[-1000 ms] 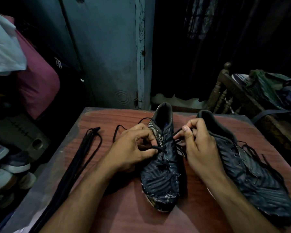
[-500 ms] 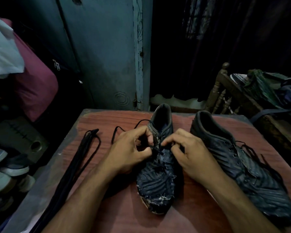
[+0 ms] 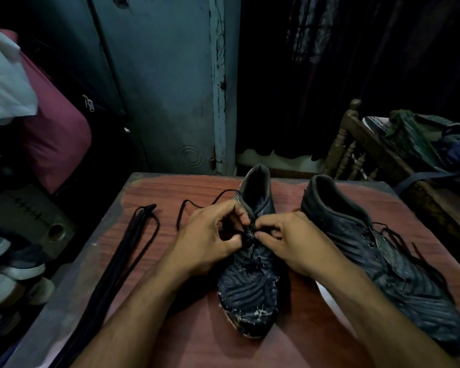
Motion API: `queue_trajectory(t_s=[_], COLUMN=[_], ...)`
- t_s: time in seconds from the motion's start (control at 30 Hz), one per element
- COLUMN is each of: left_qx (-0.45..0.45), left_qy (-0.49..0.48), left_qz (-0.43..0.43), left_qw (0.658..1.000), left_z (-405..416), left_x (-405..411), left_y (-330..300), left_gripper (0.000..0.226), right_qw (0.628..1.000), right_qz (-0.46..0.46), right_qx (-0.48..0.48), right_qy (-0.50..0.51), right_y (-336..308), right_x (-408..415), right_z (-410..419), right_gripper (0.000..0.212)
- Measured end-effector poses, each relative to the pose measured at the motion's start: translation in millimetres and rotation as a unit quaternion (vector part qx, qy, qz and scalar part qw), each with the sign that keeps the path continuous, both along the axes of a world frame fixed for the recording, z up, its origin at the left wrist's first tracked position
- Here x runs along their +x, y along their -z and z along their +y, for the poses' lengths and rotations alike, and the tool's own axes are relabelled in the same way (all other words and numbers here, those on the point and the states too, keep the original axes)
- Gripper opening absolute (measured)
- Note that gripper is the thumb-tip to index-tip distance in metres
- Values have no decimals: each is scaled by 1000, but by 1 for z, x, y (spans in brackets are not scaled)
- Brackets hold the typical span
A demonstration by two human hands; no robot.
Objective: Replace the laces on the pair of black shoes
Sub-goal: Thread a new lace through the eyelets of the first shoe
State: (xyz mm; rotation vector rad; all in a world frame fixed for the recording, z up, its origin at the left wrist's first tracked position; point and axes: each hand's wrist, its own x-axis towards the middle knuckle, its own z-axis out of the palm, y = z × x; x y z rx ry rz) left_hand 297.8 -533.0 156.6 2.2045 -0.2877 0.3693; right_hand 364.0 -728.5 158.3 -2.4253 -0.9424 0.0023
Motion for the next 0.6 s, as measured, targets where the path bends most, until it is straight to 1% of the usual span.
queue_trajectory(t_s=[0.07, 0.13, 0.2, 0.23, 0.27, 0.33, 0.4, 0.5, 0.6], left_qx=[1, -2, -8, -10, -12, -24, -40, -34, -28], left_qy=[2, -1, 0, -1, -6, -14, -18, -30, -40], left_qz=[7, 23, 33, 32, 29, 32, 36, 27, 15], left_qw=[1000, 1000, 999, 999, 999, 999, 998, 999, 999], left_z=[1, 2, 3, 2, 3, 3, 3, 2, 1], left_x=[1, 1, 1, 0, 0, 0, 0, 0, -1], left_y=[-1, -1, -2, -1, -1, -1, -2, -1, -2], left_gripper=[27, 26, 27, 28, 29, 29, 27, 27, 26], right_qw=[998, 995, 993, 994, 996, 999, 994, 989, 985], right_qz=[18, 16, 7, 1, -7, -22, -42, -59, -26], right_qx=[-54, -97, -112, -103, -78, 14, 88, 128, 166], right_qy=[-21, -32, -29, -29, -32, -39, -42, -38, -31], right_y=[-10, -20, -23, -21, -17, -7, 4, 13, 13], right_x=[5, 9, 11, 10, 10, 6, 2, -2, -3], right_z=[2, 6, 9, 9, 9, 5, 1, 0, 0], right_gripper=[13, 17, 21, 22, 18, 8, 2, 4, 11])
